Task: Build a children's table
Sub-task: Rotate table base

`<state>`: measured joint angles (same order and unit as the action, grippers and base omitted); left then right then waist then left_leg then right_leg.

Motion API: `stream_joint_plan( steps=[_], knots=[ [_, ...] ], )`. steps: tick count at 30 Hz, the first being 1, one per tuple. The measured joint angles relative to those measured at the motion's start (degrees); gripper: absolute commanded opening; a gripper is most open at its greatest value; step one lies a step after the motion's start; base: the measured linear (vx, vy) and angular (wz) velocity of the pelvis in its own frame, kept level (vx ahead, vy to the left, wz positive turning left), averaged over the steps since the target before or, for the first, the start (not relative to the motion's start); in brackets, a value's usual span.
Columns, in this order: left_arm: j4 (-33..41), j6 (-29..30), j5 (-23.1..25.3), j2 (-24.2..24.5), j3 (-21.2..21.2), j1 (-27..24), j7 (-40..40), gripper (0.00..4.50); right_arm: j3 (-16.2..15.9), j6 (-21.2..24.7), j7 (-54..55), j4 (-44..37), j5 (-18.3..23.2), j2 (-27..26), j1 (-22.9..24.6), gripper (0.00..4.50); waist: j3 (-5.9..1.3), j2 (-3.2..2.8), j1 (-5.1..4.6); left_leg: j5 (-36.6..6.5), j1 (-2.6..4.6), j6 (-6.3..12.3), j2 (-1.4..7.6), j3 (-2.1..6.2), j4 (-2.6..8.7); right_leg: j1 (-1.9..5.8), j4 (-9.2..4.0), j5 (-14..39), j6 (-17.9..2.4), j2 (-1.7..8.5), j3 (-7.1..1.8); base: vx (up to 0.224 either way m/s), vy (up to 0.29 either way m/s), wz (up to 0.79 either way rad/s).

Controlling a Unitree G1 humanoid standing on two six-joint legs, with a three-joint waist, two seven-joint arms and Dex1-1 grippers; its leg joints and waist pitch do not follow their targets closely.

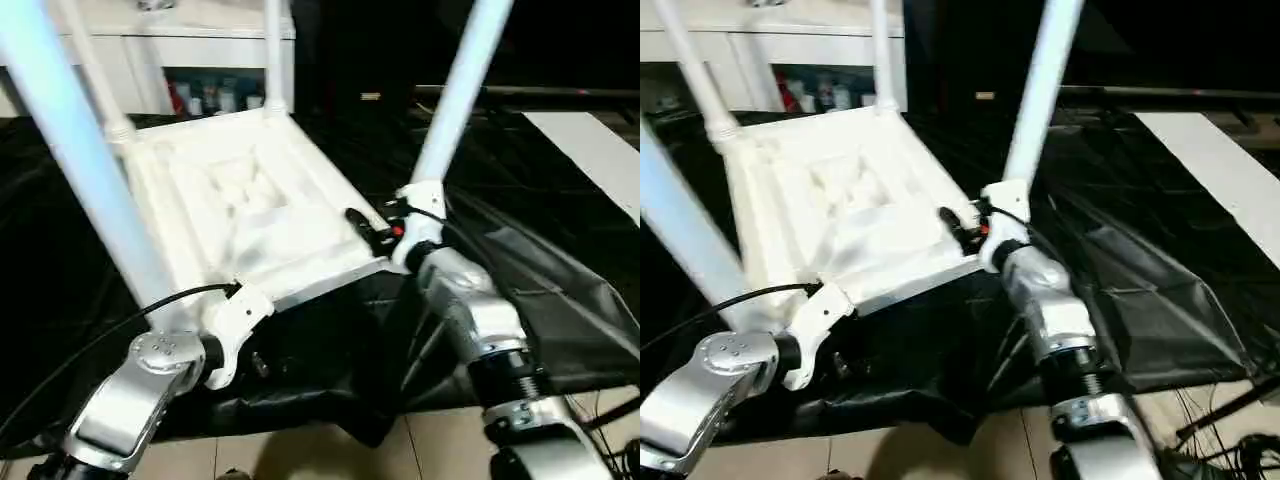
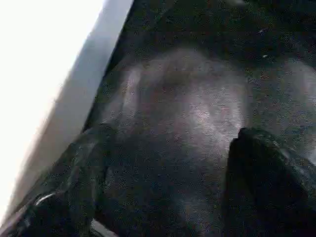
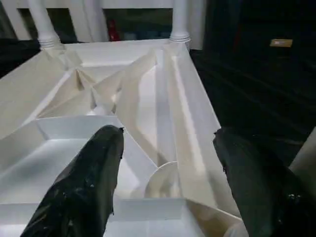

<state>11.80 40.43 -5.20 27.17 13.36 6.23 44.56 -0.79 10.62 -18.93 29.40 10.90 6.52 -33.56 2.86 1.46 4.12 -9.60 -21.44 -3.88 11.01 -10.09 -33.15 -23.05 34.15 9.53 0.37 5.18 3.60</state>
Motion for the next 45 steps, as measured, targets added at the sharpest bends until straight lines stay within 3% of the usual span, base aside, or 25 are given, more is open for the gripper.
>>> stream_joint_plan(
  steps=[4,8,15,19,22,26,30,34,40,45],
  knots=[
    [1.05,-3.31,-1.95,2.14,-1.14,-2.31,2.93,4.45,2.14,-1.35,0.23,3.32,-0.37,2.75,-1.19,3.25,0.00,0.01,1.12,0.00,-0.06,0.00,0.01,-0.05,-0.02,0.03,0.03,-0.01,-0.02,0.01,-0.04,0.000,0.000,0.00],
    [3.01,-6.53,-5.28,4.94,-4.59,-5.52,7.72,4.45,3.84,-2.48,1.35,6.10,-0.52,4.94,-2.52,3.25,0.00,0.03,1.04,0.00,-0.11,0.01,0.01,-0.08,-0.03,0.02,0.04,-0.04,-0.06,0.02,-0.08,0.000,0.000,0.00],
    [3.56,-8.94,-10.30,8.05,-9.24,-8.36,12.21,4.45,4.62,-5.23,1.52,10.05,-0.73,5.45,-4.44,3.25,-0.05,0.10,-0.12,0.00,-0.07,0.00,0.04,-0.12,-0.04,-0.09,0.26,0.05,0.00,-0.01,-0.11,0.000,0.000,0.00],
    [0.62,-9.66,-13.30,10.22,-14.16,-9.68,15.26,4.45,4.34,-5.73,-2.03,9.87,-0.73,5.49,-4.20,3.25,-0.05,0.10,-0.51,0.00,-0.07,0.00,0.04,-0.11,-0.05,-0.09,0.30,0.08,-0.01,-0.01,-0.13,0.000,0.000,0.00],
    [-1.27,-7.44,-17.49,14.15,-19.65,-11.38,19.31,4.45,1.68,-5.59,-5.67,5.43,-0.67,5.23,-0.35,3.25,-0.22,0.39,-0.93,0.00,0.00,0.00,0.16,-0.04,-0.06,-0.06,0.33,0.12,-0.04,-0.19,-0.13,0.000,0.000,0.00],
    [-1.88,-6.39,-20.31,17.89,-25.86,-14.30,22.84,4.45,0.11,-4.68,-6.48,4.39,-1.02,4.87,3.73,3.25,-0.20,0.36,-1.34,0.00,0.07,0.00,0.14,-0.09,-0.07,-0.07,0.31,0.12,-0.05,-0.20,-0.28,0.000,0.000,0.00],
    [-4.31,-8.88,-22.32,16.90,-29.71,-14.41,23.22,4.45,-1.38,-4.12,-6.06,1.38,-2.10,4.80,7.55,3.25,-0.21,0.47,-1.23,0.00,0.11,0.00,0.14,-0.09,-0.05,-0.06,0.33,0.22,0.11,-0.22,-0.31,0.000,0.000,0.00],
    [-7.20,-11.77,-24.83,13.09,-33.17,-8.40,19.97,4.45,-1.25,-1.75,-1.86,-0.08,-4.47,5.02,10.18,3.25,-0.28,0.62,-0.71,0.00,0.24,0.00,0.10,-0.08,-0.06,0.07,0.35,0.25,0.17,-0.23,-0.41,0.000,0.000,0.00],
    [-8.30,-13.17,-26.65,7.33,-32.95,-3.02,15.38,4.45,0.27,1.62,2.91,0.06,-5.82,5.54,11.54,3.25,-0.35,0.79,-1.12,0.00,0.37,-0.01,0.01,-0.11,-0.11,0.09,0.43,0.25,0.19,-0.26,-0.65,0.000,0.000,0.00],
    [-9.25,-14.13,-26.66,3.39,-29.79,0.76,14.58,4.45,-0.48,2.80,2.46,0.85,-6.33,5.45,10.75,3.25,-0.32,1.01,-1.37,0.00,0.38,-0.01,0.01,-0.11,-0.21,-0.08,0.77,0.27,0.22,-0.33,-0.82,0.000,0.000,0.00]
  ],
)
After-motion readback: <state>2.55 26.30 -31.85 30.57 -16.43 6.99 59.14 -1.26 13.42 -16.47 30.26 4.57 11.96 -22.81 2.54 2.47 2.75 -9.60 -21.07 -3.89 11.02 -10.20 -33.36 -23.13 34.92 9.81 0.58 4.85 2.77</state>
